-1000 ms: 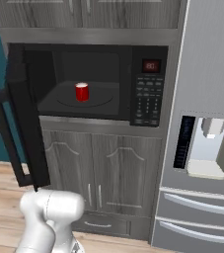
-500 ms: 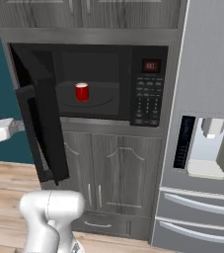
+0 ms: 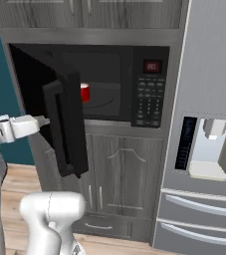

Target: Pick the mug from the counter and place it inside the microwave. Then close the microwave.

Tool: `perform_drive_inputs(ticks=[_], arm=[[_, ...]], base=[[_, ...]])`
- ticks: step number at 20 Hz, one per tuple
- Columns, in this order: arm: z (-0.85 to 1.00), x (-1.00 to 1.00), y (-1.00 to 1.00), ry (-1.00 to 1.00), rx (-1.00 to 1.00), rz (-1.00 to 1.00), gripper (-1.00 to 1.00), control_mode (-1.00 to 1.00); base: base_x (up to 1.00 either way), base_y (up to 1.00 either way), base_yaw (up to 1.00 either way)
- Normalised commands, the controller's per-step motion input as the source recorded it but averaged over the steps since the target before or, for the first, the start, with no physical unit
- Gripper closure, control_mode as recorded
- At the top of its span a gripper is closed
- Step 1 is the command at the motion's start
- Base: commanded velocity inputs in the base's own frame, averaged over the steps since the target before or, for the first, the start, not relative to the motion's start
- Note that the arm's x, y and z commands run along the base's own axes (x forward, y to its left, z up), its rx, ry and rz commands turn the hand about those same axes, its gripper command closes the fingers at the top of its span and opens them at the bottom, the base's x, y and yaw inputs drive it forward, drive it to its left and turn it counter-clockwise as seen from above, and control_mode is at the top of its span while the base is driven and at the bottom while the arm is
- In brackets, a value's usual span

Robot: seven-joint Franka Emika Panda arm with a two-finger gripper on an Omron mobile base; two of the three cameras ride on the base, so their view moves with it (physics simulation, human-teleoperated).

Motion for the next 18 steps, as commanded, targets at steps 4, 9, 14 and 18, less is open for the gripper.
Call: perform_drive_inputs(ticks=[4,9,14,18], arm=[[0.11,0.55,-0.39,0.10,0.00,0.10,-1.00,-1.00],[0.16,0.56,-0.39,0.10,0.00,0.09,-1.00,-1.00],[0.18,0.53,-0.35,0.11,0.00,0.07,-1.00,-1.00],[0.15,0.53,-0.28,0.10,0.00,0.06,-1.00,-1.00]], base=[[0.00,0.00,0.00],[0.00,0.00,0.00],[0.00,0.00,0.00],[0.00,0.00,0.00]])
